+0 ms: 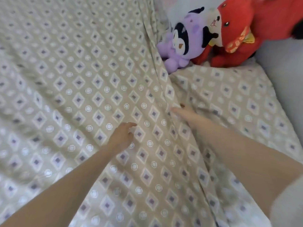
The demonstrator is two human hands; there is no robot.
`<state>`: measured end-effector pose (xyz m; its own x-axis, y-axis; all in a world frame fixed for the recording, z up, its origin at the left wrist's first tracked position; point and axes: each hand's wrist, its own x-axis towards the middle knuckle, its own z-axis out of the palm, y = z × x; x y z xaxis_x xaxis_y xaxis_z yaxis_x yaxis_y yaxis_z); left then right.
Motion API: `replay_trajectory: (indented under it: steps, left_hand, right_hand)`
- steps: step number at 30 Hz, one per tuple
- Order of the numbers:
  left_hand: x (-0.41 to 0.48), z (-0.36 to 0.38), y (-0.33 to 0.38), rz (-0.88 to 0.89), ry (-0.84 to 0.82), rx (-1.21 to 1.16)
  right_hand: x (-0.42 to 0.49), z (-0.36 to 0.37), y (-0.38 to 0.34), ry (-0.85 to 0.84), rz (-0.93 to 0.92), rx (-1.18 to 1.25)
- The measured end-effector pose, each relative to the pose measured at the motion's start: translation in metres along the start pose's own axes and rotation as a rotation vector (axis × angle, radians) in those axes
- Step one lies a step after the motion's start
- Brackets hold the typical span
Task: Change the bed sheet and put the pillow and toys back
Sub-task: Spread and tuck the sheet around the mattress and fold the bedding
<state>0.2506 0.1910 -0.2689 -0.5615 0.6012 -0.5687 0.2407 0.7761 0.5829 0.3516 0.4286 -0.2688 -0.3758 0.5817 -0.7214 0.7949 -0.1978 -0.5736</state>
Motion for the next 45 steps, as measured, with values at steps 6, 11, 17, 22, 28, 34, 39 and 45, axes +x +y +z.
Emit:
replay_trajectory:
  steps: [6,11,17,22,28,34,39,45]
  left_hand:
    - [0.038,0.000,0.011,-0.032,-0.030,0.003]
    - [0.061,-0.002,0.019,-0.060,-0.015,0.085]
    - [0.077,-0.002,0.035,0.083,-0.021,0.220]
    - [0.081,-0.003,0.037,0.068,-0.055,0.302]
    - [0.084,-0.009,0.040,0.029,0.037,0.187]
    - [0.079,-0.013,0.036,-0.018,0.015,0.098]
    - [0.066,-0.012,0.023,-0.020,-0.048,0.090]
    - [0.047,-0.004,0.009,-0.052,-0.090,0.110]
  right_hand:
    - [0.031,-0.006,-0.032,-0.085,0.004,0.037]
    - [0.046,-0.013,-0.050,0.036,-0.206,-0.061]
    - [0.050,-0.028,-0.042,0.330,-0.515,-0.464]
    - [0.066,-0.031,-0.033,0.294,-0.287,-0.482]
    - [0.074,-0.031,-0.057,0.394,-0.430,-0.720]
    - [0.063,-0.027,-0.039,0.270,-0.284,-0.950]
    - [0.056,-0.033,-0.016,0.430,-0.260,-0.773]
    - [0.034,-0.034,-0.007,0.326,-0.238,-0.702]
